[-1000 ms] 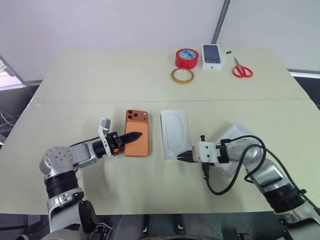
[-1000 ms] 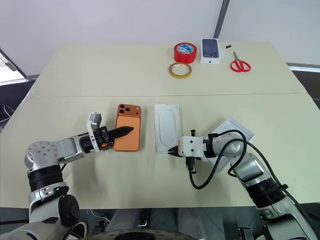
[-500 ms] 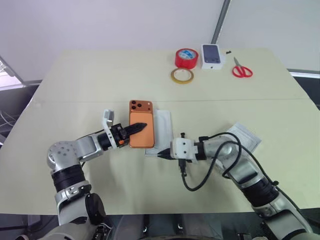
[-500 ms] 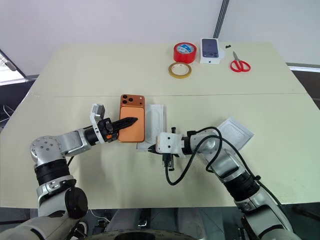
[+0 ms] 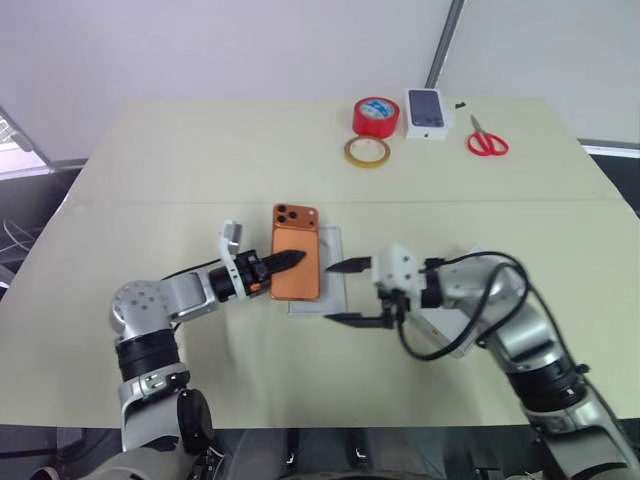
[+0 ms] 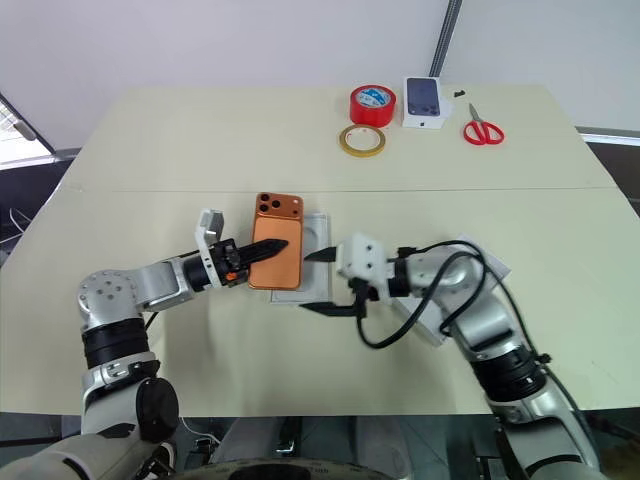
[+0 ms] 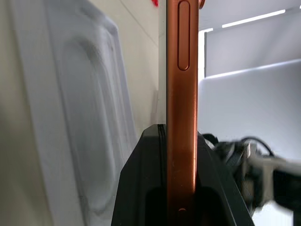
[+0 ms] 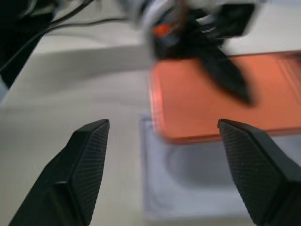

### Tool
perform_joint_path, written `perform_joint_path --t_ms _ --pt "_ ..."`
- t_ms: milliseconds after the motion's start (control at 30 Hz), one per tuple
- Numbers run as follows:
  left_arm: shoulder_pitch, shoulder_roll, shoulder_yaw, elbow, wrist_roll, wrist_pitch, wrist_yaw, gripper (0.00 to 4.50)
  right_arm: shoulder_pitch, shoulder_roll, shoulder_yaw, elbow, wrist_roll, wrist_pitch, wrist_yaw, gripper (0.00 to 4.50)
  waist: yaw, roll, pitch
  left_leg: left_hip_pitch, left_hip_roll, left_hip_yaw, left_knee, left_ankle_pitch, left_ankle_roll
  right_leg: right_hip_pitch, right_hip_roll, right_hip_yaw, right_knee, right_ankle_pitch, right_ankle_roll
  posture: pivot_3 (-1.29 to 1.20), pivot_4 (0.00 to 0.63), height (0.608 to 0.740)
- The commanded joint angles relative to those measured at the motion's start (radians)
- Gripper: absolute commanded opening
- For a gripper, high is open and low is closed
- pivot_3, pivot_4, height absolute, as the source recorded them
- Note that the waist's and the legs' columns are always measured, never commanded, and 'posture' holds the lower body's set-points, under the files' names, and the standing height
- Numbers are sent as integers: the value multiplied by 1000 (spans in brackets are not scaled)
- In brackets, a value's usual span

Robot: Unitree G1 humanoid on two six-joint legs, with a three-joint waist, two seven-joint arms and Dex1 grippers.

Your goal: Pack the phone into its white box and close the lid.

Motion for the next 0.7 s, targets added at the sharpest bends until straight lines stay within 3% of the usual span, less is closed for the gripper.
perform_joint_path --t_ms 33,133,367,400,467,700 --pt "4 -7 -38 -37 -18 -23 -19 0 21 -64 -82 62 -1 -43 0 3987 0 0 0 0 0 0 0 0 0 0 0 0 0 0 0 0 150 740" --pt "20 -1 -51 -43 -26 -31 -23 0 29 -86 -137 124 15 -65 -17 3987 -4 0 0 0 0 0 0 0 0 0 0 0 0 0 0 0 150 740" --pt "29 10 -64 -42 -10 -69 -3 3139 29 -60 -123 158 -1 -108 -40 4048 -2 0 0 0 0 0 0 0 0 0 0 0 1 0 0 0 150 740" --pt "26 12 -67 -44 -5 -80 1 3767 27 -55 -119 159 -3 -108 -44 4048 -2 0 0 0 0 0 0 0 0 0 0 0 1 0 0 0 150 740" --pt "14 15 -66 -44 -10 -80 11 4425 25 -46 -112 166 -10 -114 -48 4048 -2 0 0 0 0 0 0 0 0 0 0 0 1 0 0 0 150 740" --pt "-22 9 -66 -96 -31 -4 105 4425 7 -12 -85 191 -28 -142 -63 4048 -5 0 0 0 0 0 0 0 -1 0 0 0 1 0 0 0 150 740"
